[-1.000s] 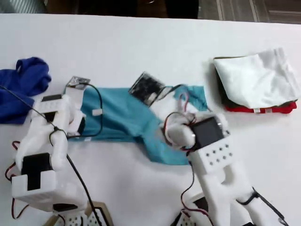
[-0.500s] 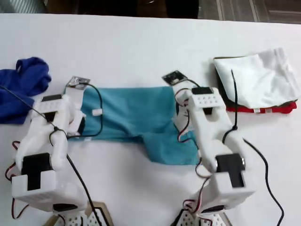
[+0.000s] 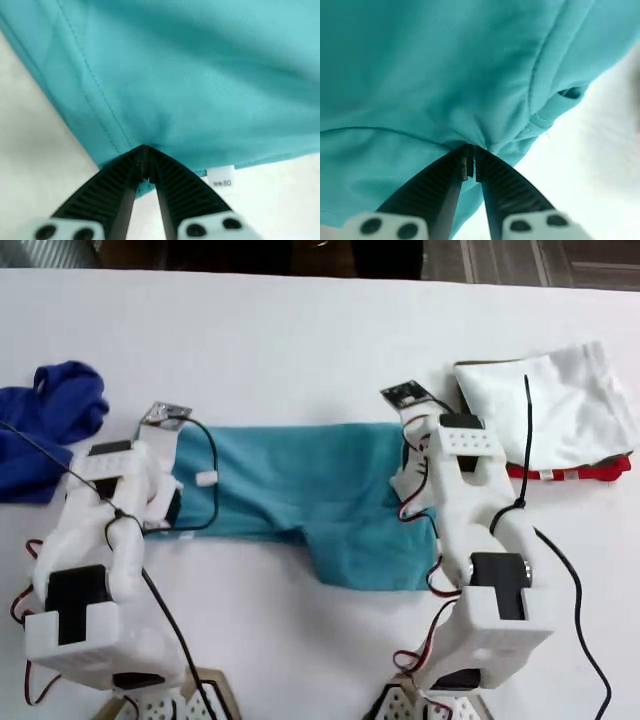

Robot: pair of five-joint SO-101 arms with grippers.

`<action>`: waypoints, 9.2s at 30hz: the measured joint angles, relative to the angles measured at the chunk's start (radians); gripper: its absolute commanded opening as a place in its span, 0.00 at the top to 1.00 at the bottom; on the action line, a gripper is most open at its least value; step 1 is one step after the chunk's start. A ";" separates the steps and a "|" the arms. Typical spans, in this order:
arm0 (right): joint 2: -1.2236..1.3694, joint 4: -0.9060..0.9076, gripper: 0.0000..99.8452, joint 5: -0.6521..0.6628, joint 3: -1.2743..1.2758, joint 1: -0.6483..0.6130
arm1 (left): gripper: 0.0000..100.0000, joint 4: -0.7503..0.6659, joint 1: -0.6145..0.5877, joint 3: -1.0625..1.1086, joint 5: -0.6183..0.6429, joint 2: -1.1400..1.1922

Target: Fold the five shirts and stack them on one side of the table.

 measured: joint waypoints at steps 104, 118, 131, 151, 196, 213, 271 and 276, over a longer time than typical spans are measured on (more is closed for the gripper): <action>-0.678 0.245 0.88 0.241 0.414 -0.474 | 0.97 0.258 0.049 -0.333 0.227 -0.120; -0.697 -0.066 0.81 0.241 0.735 -0.460 | 0.97 -0.147 0.060 0.120 0.227 -0.120; -0.551 -0.199 0.92 0.241 0.750 -0.425 | 0.97 -0.058 0.061 -0.028 0.232 0.020; -0.292 0.115 0.98 0.315 0.265 -0.276 | 0.97 -0.057 0.054 -0.035 0.232 0.025; -0.368 -0.020 0.78 0.273 0.526 -0.439 | 0.97 -0.057 0.052 -0.035 0.233 0.025; -0.150 -0.032 0.97 0.270 0.410 -0.411 | 0.97 -0.057 0.052 -0.035 0.233 0.025; 0.482 0.551 0.98 0.247 -1.128 -0.284 | 0.97 -0.057 0.052 -0.035 0.233 0.025; 0.503 0.551 0.98 0.236 -1.122 -0.348 | 0.97 -0.057 0.052 -0.035 0.233 0.025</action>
